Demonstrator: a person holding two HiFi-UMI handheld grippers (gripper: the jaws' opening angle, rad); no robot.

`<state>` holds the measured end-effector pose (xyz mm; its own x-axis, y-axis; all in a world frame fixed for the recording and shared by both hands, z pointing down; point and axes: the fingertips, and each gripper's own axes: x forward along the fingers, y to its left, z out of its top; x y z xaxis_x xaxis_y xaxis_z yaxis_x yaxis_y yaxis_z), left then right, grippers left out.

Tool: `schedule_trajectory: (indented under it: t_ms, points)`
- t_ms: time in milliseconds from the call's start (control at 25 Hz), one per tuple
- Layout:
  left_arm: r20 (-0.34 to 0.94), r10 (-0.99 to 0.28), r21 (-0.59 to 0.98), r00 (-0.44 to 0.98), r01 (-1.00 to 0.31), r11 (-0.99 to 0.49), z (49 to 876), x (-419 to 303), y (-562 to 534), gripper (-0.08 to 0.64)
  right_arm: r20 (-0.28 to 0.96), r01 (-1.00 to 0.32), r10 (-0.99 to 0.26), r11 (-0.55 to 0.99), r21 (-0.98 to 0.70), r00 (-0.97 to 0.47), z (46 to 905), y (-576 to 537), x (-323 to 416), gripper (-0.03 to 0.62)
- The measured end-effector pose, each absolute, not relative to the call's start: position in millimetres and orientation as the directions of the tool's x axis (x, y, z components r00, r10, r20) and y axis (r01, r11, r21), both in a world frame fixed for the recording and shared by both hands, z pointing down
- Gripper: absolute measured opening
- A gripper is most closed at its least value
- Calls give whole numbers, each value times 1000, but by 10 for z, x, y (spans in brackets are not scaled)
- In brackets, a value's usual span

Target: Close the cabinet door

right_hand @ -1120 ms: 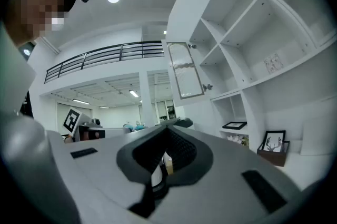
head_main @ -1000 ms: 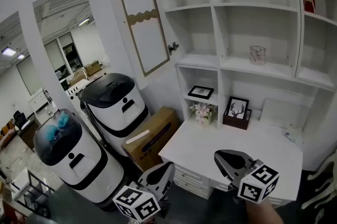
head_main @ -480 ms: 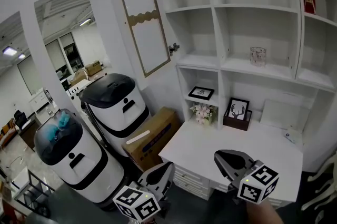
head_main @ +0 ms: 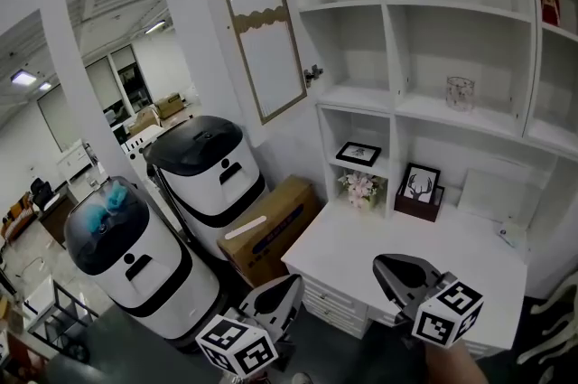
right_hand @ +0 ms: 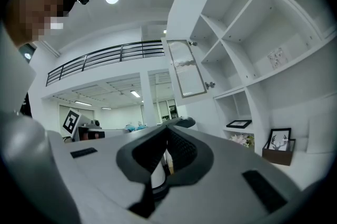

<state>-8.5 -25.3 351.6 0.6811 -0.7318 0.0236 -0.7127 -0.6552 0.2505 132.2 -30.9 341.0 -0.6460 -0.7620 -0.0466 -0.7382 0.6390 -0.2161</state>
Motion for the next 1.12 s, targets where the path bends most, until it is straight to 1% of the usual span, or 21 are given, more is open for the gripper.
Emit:
schedule_trajectory:
  t_ms: [520,1120]
  points:
    - [-1,-728,264,686,-702,-662,3469,-364,-619,6,-35,-749,-769,632,-200,-639,3348,-653,1030,5]
    - [11,-726,271,687,-701,-660,3487,-859,-1037,6,-42,-750,-772,628,-207,-634,3298,-1125,526,5]
